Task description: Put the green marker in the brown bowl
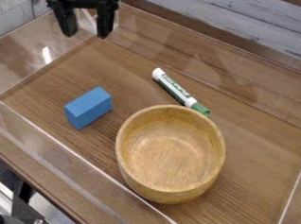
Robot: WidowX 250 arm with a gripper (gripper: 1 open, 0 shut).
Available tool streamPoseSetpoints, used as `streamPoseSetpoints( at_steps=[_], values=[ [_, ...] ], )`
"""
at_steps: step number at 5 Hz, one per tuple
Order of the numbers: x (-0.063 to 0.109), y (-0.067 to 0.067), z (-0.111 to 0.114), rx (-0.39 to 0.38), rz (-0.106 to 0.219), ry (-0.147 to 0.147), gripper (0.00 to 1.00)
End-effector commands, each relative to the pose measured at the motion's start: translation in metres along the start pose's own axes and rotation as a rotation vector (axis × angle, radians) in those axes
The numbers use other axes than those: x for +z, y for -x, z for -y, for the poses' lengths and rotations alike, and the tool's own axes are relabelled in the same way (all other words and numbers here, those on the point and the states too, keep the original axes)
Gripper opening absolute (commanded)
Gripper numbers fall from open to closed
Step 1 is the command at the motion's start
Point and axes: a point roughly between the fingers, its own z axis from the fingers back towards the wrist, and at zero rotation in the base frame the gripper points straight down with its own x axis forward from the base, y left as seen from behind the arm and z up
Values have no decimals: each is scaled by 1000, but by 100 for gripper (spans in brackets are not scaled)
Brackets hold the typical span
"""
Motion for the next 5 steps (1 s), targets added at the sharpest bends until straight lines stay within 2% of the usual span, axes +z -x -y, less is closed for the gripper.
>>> streamPoseSetpoints(
  at_steps=[1, 3, 5],
  values=[
    [8, -3, 8, 35, 38, -7, 100],
    [-3, -2, 21, 135, 17, 3, 100],
    [-12, -3, 41, 312, 12, 39, 100]
  ],
)
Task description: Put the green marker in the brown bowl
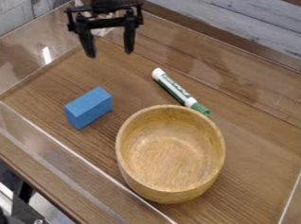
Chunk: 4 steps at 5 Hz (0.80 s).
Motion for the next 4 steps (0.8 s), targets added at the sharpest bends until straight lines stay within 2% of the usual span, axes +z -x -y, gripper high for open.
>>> streamPoseSetpoints(
  at_steps=[1, 2, 4],
  values=[
    [8, 2, 14, 80, 39, 33, 100],
    [4, 6, 23, 168, 33, 53, 100],
    [-6, 20, 50, 269, 16, 76, 100]
  ],
)
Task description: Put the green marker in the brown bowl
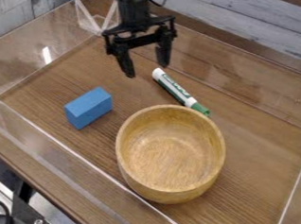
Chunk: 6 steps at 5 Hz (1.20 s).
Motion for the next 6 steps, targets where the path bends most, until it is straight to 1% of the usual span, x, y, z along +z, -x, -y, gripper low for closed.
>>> streamPoseSetpoints(
  at_steps=[1, 2, 3, 4, 6],
  values=[
    [6, 12, 19, -20, 31, 40, 100],
    [-3, 21, 28, -33, 32, 45, 100],
    [-9, 31, 32, -47, 40, 47, 100],
    [-15, 36, 36, -46, 55, 58, 100],
    [-25, 36, 42, -17, 81, 80, 100]
  ],
)
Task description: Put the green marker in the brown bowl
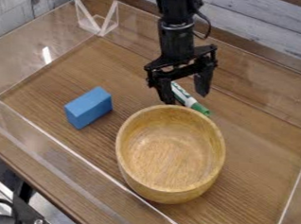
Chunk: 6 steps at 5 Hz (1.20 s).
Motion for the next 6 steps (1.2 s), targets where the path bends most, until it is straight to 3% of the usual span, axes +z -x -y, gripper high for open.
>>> streamPoseSetpoints(
  at_steps=[1, 4, 5, 6],
  values=[
    [9, 0, 10, -10, 41, 44, 100],
    [-9, -6, 16, 16, 58, 46, 100],
    [-11, -7, 17, 18, 61, 47, 0],
    [-8, -6, 17, 1, 64, 40, 0]
  ],
)
